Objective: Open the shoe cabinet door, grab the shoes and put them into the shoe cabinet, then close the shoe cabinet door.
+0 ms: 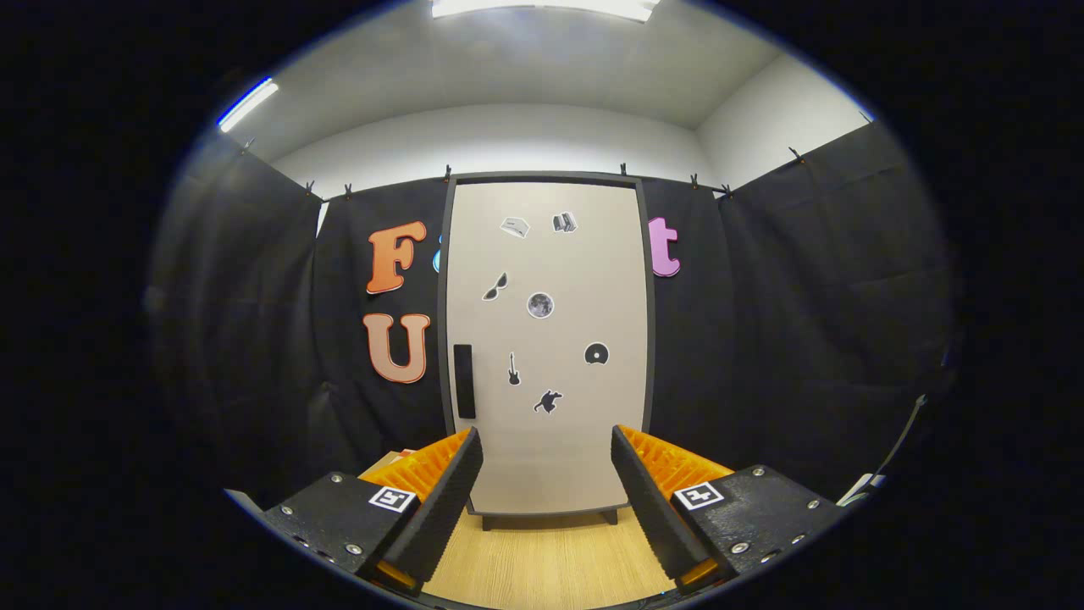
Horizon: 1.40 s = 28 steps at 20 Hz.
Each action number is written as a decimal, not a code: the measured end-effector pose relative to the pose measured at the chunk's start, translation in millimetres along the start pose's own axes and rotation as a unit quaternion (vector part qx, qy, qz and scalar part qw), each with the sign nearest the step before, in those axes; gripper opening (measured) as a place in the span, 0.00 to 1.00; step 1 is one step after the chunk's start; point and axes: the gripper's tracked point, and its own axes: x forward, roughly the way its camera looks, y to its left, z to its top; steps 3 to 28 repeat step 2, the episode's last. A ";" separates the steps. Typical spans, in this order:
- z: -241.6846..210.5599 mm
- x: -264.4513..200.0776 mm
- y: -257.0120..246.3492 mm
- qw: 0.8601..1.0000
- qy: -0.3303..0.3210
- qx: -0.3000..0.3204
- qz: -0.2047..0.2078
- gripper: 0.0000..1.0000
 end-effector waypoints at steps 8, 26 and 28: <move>1.4 0.2 0.6 1.000 -0.002 0.000 0.000 0.95; 1.4 0.2 0.6 1.000 -0.002 0.000 0.000 0.95; 1.4 0.2 0.6 1.000 -0.002 0.000 0.000 0.95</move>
